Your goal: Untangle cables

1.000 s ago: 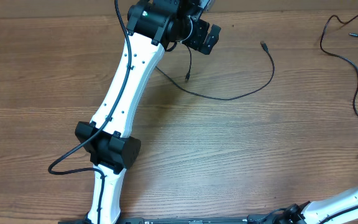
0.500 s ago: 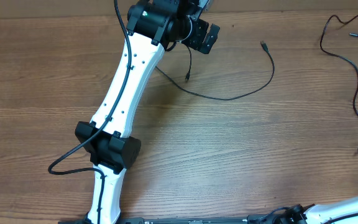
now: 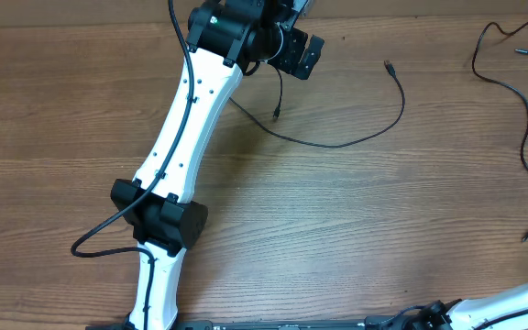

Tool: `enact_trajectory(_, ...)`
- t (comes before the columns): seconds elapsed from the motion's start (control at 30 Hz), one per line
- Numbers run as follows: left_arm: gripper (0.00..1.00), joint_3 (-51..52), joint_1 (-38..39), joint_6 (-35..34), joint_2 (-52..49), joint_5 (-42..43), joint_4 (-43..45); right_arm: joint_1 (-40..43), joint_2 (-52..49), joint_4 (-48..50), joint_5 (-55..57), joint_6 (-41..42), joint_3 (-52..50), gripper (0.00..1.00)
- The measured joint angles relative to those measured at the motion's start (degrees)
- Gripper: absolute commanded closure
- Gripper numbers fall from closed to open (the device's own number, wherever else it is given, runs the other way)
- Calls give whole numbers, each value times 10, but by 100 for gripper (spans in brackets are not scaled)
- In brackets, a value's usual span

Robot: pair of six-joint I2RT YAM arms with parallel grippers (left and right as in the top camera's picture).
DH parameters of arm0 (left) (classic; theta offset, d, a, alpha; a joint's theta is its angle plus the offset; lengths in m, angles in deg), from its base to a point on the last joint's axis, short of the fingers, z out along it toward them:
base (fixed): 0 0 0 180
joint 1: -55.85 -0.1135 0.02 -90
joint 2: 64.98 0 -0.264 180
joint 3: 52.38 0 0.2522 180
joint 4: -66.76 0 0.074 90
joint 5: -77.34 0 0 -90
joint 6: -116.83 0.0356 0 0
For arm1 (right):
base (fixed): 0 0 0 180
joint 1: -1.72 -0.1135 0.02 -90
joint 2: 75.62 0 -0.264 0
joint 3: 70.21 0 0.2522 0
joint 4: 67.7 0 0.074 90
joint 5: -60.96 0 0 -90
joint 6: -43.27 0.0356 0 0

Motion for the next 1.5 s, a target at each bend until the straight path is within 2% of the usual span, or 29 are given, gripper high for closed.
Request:
enact_trajectory(0.2, 0, 0, 0, 0, 0, 0, 0, -36, 19, 9, -177, -102, 42, 0)
enact_trajectory(0.37, 0, 0, 0, 0, 0, 0, -1, -100, 23, 6, -220, -144, 43, 0)
enact_trajectory(0.5, 1, 0, 0, 0, 0, 0, -1, -160, 23, 2, -153, -111, 42, 0)
enact_trajectory(0.67, 0, 0, 0, 0, 0, 0, -1, -226, 24, 3, -19, -6, -7, 0)
enact_trajectory(0.87, 1, 0, 0, 0, 0, 0, -4, -237, 13, 64, 53, 89, -97, 0)
enact_trajectory(1.1, 1, 0, 0, 0, 0, 0, -4, -210, -36, 97, 73, 115, -122, 0)
enact_trajectory(1.5, 0, 0, 0, 0, 0, 0, -4, -170, -57, 127, 72, 115, -122, 0)
